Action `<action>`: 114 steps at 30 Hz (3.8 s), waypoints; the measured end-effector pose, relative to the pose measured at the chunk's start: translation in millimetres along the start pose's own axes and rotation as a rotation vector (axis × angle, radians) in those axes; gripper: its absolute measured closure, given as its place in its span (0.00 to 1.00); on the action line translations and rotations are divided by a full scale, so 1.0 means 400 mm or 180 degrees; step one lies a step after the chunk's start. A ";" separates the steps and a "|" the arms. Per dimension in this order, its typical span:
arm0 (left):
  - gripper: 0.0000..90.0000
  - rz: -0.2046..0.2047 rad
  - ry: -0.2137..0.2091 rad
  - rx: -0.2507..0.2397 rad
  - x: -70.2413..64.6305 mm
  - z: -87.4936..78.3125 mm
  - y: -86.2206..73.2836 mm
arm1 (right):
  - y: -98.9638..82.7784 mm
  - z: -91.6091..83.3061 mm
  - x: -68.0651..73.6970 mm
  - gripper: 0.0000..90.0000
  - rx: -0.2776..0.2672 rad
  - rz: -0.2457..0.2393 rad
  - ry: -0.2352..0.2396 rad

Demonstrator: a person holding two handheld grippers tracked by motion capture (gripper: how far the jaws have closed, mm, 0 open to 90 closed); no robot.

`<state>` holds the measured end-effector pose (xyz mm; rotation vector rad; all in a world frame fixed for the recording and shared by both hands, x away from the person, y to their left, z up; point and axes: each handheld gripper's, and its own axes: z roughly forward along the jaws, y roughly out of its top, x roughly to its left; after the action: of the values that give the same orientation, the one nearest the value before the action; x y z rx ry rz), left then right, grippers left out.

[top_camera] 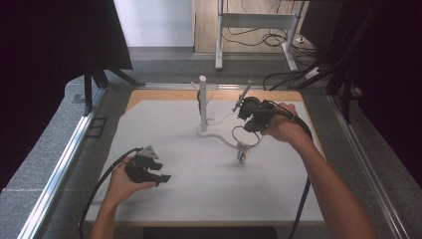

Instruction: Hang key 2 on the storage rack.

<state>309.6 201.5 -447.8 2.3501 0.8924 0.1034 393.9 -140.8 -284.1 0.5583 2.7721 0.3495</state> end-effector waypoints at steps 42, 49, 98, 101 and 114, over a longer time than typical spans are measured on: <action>0.47 0.0015 -0.0007 0.0044 0.001 0.005 -0.002 | 0.094 0.000 -0.131 0.98 -0.0001 0.0240 -0.0122; 0.47 0.0007 -0.0014 0.0044 0.001 0.008 -0.001 | 0.115 0.013 -0.165 0.98 0.0023 0.0309 -0.0161; 0.46 0.0006 -0.0090 0.0023 0.009 0.006 -0.001 | 0.257 0.102 -0.263 0.98 -0.0067 0.0495 -0.0302; 0.46 -0.0008 -0.0095 -0.0002 0.008 0.004 -0.001 | 0.267 0.108 -0.260 0.98 -0.0080 0.0515 -0.0300; 0.46 -0.0037 -0.0109 -0.0007 0.010 0.007 0.000 | 0.298 0.122 -0.223 0.98 -0.0139 0.0430 -0.0210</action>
<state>313.4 202.4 -450.8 2.3373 0.8889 0.0593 528.7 -61.9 -274.0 0.7350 2.6638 0.4127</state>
